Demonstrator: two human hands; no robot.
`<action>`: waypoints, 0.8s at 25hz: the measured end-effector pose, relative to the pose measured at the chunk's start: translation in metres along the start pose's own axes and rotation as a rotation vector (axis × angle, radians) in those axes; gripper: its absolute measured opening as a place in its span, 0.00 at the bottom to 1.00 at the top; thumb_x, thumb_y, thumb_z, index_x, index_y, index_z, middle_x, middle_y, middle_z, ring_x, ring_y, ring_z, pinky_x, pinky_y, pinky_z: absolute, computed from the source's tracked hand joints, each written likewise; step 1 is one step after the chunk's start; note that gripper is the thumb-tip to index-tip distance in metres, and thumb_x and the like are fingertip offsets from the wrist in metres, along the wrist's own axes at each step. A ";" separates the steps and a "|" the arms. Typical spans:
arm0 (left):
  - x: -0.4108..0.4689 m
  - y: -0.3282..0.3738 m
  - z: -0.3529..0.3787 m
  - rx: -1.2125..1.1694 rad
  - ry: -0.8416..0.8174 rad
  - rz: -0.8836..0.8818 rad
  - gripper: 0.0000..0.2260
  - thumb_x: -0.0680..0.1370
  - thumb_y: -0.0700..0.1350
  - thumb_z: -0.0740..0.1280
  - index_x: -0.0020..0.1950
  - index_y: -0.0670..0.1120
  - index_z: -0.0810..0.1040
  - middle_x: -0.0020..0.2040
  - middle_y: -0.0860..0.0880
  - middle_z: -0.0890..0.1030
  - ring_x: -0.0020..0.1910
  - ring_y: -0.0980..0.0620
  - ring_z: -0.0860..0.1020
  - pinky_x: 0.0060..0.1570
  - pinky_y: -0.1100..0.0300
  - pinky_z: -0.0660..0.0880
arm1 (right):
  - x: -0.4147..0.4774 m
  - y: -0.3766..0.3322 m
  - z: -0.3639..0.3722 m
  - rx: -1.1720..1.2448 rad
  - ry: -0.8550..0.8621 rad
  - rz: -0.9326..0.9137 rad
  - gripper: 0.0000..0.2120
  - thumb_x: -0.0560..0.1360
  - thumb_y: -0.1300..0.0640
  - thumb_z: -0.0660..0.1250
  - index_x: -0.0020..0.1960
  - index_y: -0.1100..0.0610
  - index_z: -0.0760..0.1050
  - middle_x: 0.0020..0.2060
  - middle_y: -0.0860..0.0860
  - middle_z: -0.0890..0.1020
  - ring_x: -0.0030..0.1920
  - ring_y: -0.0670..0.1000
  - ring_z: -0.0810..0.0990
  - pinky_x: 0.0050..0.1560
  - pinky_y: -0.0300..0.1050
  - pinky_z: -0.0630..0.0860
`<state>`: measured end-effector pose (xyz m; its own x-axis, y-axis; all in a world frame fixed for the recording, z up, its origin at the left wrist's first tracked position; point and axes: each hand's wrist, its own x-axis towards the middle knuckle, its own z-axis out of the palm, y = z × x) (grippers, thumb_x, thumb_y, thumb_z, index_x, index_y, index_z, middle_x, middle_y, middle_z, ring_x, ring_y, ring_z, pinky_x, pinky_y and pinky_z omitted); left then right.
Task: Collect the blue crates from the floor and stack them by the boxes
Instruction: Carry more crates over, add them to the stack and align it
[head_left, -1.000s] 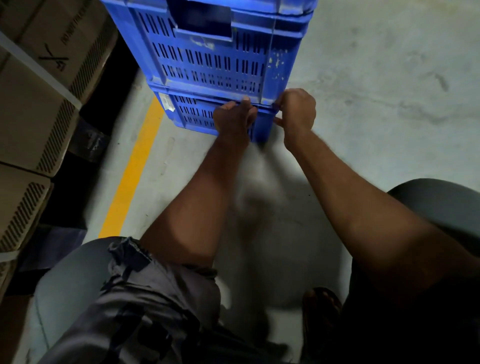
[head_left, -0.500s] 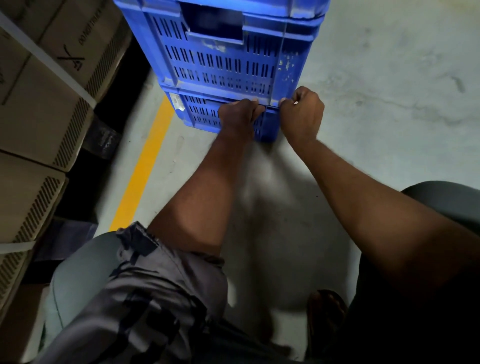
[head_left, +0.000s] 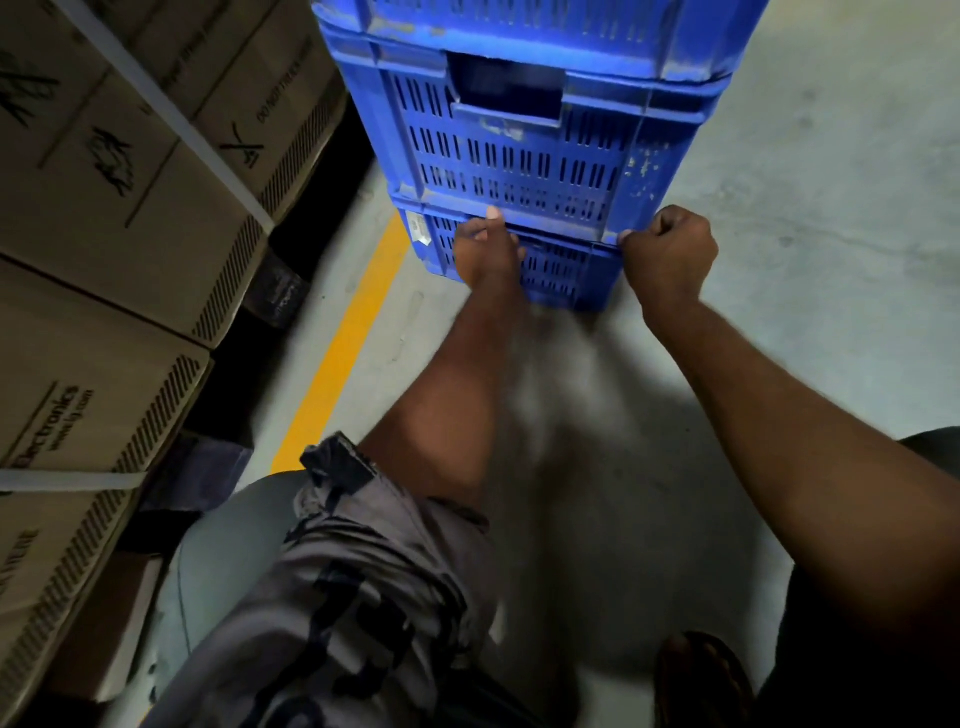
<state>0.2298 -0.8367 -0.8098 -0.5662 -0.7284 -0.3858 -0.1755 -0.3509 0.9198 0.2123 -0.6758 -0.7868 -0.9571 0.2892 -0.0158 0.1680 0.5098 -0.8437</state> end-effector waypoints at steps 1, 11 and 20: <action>0.006 0.003 -0.002 -0.006 0.013 0.000 0.13 0.81 0.43 0.67 0.41 0.48 0.66 0.32 0.48 0.71 0.29 0.49 0.73 0.32 0.56 0.75 | 0.000 0.000 0.000 0.018 -0.001 0.010 0.13 0.66 0.63 0.70 0.33 0.56 0.65 0.29 0.51 0.68 0.30 0.47 0.64 0.29 0.41 0.63; 0.052 0.016 -0.050 0.280 0.256 0.332 0.08 0.80 0.43 0.66 0.58 0.45 0.79 0.48 0.49 0.81 0.48 0.49 0.79 0.44 0.68 0.68 | 0.001 0.004 -0.004 0.134 -0.016 0.087 0.12 0.66 0.59 0.75 0.33 0.56 0.72 0.28 0.49 0.76 0.32 0.49 0.77 0.38 0.57 0.83; 0.129 0.010 -0.069 0.338 0.204 0.383 0.10 0.69 0.59 0.65 0.46 0.56 0.79 0.39 0.49 0.84 0.37 0.43 0.84 0.40 0.45 0.82 | 0.001 0.002 -0.007 0.136 -0.052 0.127 0.16 0.64 0.60 0.77 0.30 0.55 0.68 0.27 0.48 0.73 0.31 0.48 0.74 0.38 0.59 0.83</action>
<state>0.2108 -0.9750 -0.8557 -0.4790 -0.8778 0.0061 -0.2550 0.1458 0.9559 0.2133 -0.6682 -0.7847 -0.9418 0.3000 -0.1515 0.2582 0.3571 -0.8977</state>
